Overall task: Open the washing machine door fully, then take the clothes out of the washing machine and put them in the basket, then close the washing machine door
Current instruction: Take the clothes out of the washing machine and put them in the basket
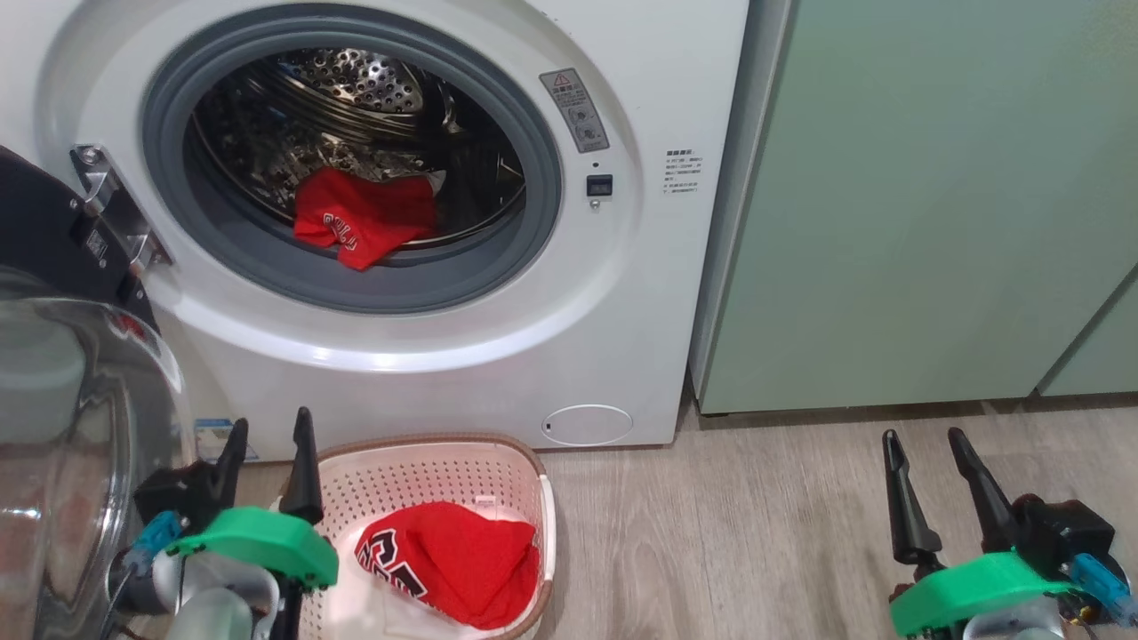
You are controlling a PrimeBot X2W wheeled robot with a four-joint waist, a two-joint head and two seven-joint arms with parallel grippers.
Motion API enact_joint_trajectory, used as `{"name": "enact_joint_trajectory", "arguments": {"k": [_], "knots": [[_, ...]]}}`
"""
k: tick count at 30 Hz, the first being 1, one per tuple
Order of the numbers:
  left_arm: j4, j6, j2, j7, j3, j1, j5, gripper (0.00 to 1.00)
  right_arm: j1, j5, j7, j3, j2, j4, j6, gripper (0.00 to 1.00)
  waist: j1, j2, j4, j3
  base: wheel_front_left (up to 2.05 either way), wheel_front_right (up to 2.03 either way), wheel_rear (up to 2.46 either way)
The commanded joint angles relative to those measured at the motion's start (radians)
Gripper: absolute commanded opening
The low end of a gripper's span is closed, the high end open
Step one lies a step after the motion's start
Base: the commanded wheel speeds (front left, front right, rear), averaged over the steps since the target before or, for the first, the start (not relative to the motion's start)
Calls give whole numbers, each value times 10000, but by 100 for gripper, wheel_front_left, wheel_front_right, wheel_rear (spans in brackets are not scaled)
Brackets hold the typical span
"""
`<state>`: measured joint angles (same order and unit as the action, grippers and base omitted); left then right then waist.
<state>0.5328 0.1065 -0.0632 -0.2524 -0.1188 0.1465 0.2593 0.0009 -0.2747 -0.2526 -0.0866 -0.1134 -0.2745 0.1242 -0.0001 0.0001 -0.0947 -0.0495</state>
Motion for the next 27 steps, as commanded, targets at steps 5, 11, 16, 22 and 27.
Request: {"name": "enact_joint_trajectory", "arguments": {"k": [5, 11, 16, 22, 27], "knots": [[-522, 77, 3, -93, -444, 274, -293, 100, -218, 64, -92, -125, 3, 367, 65, 100, 1, -1, -16, 5, 0, 0, 0], [-580, 76, 80, -93, -543, 247, -407, 100, -225, 60, -92, -86, 24, 399, 65, 100, 1, -1, 15, 35, 0, 0, 0], [-617, 77, 109, -93, -591, 250, -430, 100, -216, 53, -92, -90, 52, 398, 65, 100, 1, -1, 43, 64, 0, 0, 0], [-436, 89, 124, -93, -403, 340, -434, 100, -238, 34, -92, -109, 42, 385, 65, 100, 1, -1, 50, 134, 0, 0, 0], [430, 67, 126, -92, 188, 790, -690, 100, -277, 18, -92, -156, 20, 309, 65, 100, 1, -1, 8, 246, 0, 0, 0]]}}
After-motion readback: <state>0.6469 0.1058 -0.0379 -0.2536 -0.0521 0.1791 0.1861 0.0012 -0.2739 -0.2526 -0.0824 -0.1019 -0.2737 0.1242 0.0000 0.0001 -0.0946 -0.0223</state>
